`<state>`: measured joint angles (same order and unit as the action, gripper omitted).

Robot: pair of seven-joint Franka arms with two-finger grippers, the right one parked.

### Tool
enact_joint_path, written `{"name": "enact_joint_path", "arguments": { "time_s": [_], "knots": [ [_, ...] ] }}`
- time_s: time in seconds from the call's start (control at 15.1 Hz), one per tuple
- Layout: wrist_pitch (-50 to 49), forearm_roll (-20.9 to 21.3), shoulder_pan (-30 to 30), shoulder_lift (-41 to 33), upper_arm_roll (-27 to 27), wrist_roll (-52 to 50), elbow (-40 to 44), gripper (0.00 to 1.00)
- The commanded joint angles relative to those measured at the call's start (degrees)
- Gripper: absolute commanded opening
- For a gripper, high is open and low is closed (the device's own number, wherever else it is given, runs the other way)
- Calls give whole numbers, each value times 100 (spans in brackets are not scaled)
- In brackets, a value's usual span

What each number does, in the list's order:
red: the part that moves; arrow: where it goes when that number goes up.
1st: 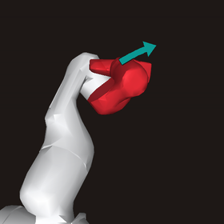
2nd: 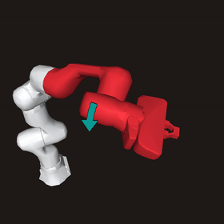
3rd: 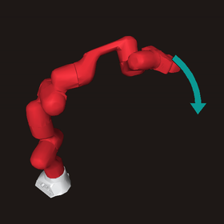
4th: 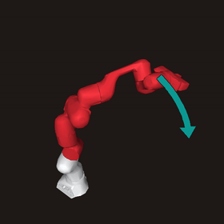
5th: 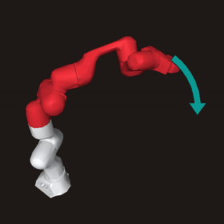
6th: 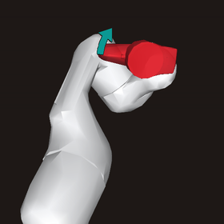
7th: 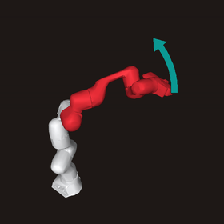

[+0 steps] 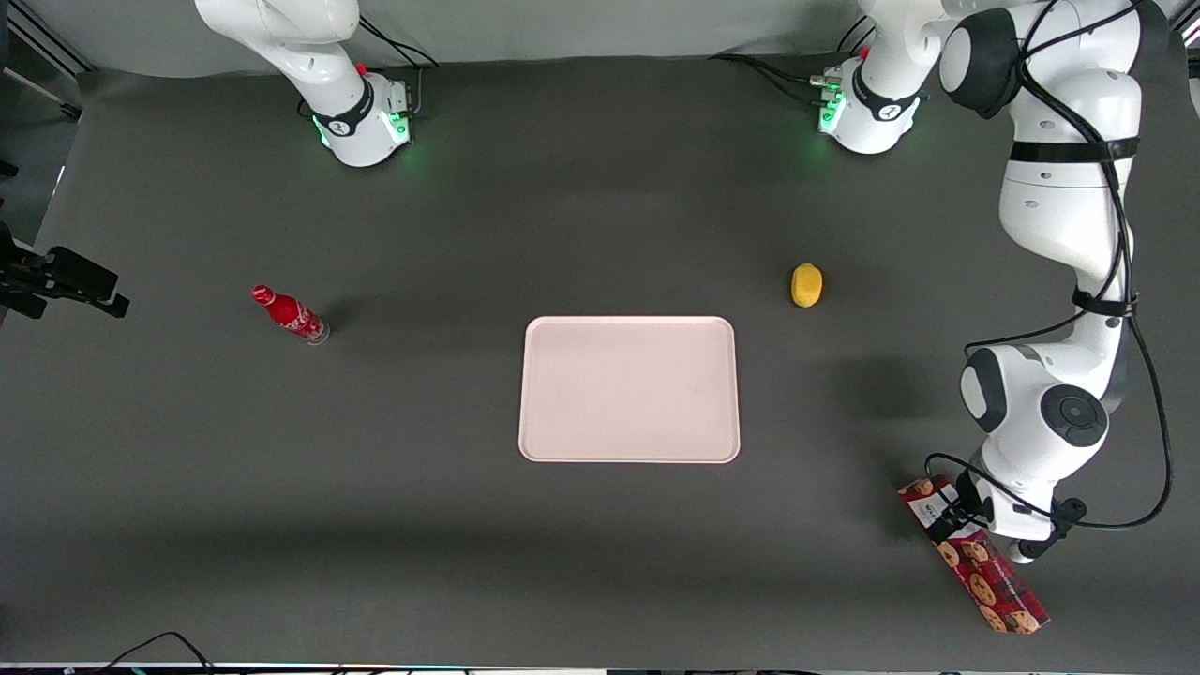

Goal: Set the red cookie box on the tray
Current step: 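Close the left gripper on the cookie box's end and lift it, then carry the hanging cookie box with the left gripper over the tray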

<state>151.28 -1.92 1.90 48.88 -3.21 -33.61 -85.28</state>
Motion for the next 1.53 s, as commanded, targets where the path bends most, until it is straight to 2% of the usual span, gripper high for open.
{"name": "enact_joint_path", "arguments": {
  "time_s": [0.0, 0.4, 0.46, 0.53, 0.6, 0.66, 0.73, 0.8, 0.93, 1.06, 1.46],
  "knots": [
    [7, -71, 13, 314, -118, -66, 598, 100],
    [16, -97, -40, 588, -145, 22, 925, 100],
    [7, -106, -40, 579, -145, 13, 925, 89],
    [-1, -106, -40, 570, -145, 30, 925, 72],
    [-97, -98, -40, 518, -145, 39, 934, 41],
    [-142, -98, -40, 500, -136, 48, 925, 28],
    [-186, -80, -40, 491, -145, 91, 934, 7],
    [-238, -2, -40, 439, -145, 292, 925, 0],
    [-265, -53, -40, 429, -145, 1142, 908, 0],
    [-335, -71, -40, 403, -145, 1243, 908, 0],
    [-2433, -133, 3, -228, -84, 1278, 1206, 0]
  ]
}}
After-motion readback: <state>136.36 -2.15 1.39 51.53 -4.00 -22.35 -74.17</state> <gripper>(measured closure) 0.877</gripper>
